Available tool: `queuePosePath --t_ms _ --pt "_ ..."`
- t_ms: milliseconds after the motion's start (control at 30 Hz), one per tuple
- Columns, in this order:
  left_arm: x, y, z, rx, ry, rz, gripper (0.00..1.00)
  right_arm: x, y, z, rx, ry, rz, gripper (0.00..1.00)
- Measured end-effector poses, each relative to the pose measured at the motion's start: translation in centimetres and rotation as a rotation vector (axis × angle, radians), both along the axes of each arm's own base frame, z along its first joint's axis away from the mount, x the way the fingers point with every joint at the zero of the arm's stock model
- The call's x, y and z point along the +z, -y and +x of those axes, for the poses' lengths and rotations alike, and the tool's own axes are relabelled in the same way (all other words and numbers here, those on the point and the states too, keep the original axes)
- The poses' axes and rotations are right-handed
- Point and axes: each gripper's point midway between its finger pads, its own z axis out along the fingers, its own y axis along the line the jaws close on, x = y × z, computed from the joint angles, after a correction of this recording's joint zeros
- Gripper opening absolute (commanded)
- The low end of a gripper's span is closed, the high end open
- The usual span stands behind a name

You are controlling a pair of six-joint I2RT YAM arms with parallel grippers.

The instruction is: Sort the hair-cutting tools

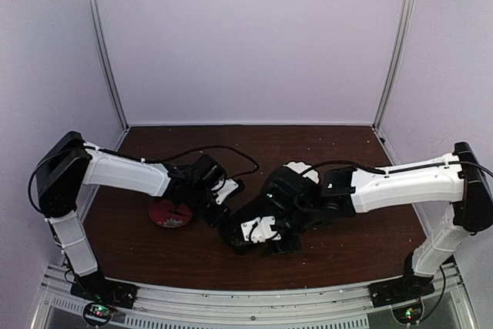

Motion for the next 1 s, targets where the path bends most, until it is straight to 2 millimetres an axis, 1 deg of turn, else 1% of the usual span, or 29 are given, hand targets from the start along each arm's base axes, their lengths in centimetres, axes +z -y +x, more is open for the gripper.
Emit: queuePosePath --t_ms 67,100,167,200,267,533,567,633,667,733,767,833,867,1000 --pt "0.0 0.1 1.0 -0.005 0.013 0.002 0.0 -1.0 1.2 1.9 0.021 0.065 -0.028 0.59" --pt "-0.1 0.2 1.3 -0.009 0.018 0.003 0.0 -1.8 2.1 2.6 0.034 0.096 -0.053 0.61" --pt "-0.1 0.6 1.9 -0.021 0.024 0.002 0.0 -3.3 3.7 4.0 0.045 0.148 -0.107 0.63" --pt "-0.1 0.8 2.2 -0.027 0.028 0.0 0.0 -3.9 4.1 4.5 0.053 0.173 -0.128 0.64" --pt "0.1 1.1 2.5 -0.038 0.038 -0.002 0.0 -4.6 4.1 5.2 0.065 0.21 -0.148 0.64" --pt "0.1 1.2 2.5 -0.062 0.044 -0.002 0.0 -6.8 2.2 8.1 0.068 0.341 -0.156 0.63" --pt "0.1 1.2 2.5 -0.065 0.045 -0.003 0.0 -7.0 2.0 8.4 0.072 0.361 -0.157 0.59" --pt "0.1 1.2 2.5 -0.07 0.045 -0.002 0.0 -7.4 1.8 9.2 0.071 0.407 -0.159 0.45" --pt "0.0 1.2 2.5 -0.073 0.045 -0.002 0.0 -7.7 1.7 9.7 0.068 0.434 -0.16 0.34" --pt "0.0 1.3 2.5 -0.078 0.045 -0.002 0.0 -7.7 1.4 10.3 0.071 0.485 -0.156 0.14" --pt "0.0 1.2 2.5 -0.079 0.049 0.002 0.0 -7.6 1.3 10.6 0.07 0.506 -0.155 0.08" --pt "0.0 0.9 3.0 -0.069 0.055 0.006 0.0 -7.7 1.2 11.0 0.073 0.555 -0.157 0.01" --pt "0.0 0.7 3.2 -0.061 0.056 0.007 0.0 -7.7 1.2 11.2 0.077 0.578 -0.157 0.0" --pt "0.1 0.6 3.6 -0.053 0.061 0.005 0.0 -7.8 1.1 11.6 0.075 0.61 -0.165 0.0"
